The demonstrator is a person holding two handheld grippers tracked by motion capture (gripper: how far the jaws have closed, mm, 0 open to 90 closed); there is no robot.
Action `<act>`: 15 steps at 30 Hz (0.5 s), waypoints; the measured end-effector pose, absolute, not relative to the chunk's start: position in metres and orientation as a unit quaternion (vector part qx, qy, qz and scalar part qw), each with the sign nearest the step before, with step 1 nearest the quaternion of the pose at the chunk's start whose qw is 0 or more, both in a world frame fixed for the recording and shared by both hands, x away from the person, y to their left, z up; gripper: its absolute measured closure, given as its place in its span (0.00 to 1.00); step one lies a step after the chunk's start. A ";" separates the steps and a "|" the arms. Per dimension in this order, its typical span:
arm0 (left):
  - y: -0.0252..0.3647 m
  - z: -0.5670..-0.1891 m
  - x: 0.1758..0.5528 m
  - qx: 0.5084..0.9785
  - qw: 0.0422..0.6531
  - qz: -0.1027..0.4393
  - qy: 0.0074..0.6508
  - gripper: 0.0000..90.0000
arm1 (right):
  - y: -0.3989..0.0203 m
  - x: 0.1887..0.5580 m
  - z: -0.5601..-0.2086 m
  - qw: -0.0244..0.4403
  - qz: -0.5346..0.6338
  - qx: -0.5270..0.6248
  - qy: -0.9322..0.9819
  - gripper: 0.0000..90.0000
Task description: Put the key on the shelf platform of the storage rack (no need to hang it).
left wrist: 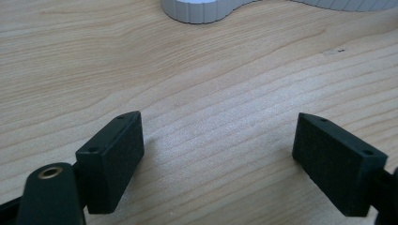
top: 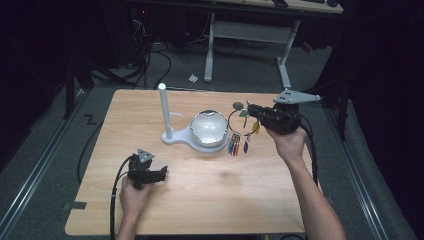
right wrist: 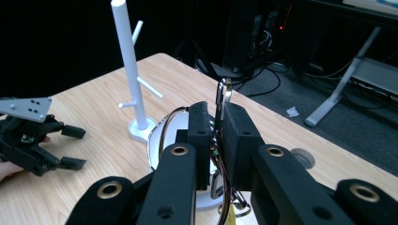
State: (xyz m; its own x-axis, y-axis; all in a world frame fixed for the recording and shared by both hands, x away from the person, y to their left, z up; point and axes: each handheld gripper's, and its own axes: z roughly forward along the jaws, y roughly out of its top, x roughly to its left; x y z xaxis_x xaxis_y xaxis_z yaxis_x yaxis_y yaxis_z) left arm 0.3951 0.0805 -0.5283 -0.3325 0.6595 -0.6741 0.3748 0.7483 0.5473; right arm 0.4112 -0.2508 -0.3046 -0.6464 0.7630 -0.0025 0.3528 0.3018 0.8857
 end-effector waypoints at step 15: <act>0.081 -0.529 0.395 0.324 0.481 0.148 0.801 0.19 | -0.218 0.432 -0.292 0.220 0.469 0.342 0.784 0.92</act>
State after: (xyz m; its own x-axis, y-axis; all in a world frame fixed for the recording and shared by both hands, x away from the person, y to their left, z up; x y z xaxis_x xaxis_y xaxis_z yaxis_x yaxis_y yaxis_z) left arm 0.3950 0.0807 -0.5285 -0.3275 0.6623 -0.6739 0.3768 0.7456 0.5496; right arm 0.4321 -0.2175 -0.2916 -0.6691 0.7427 -0.0238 0.3306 0.3262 0.8856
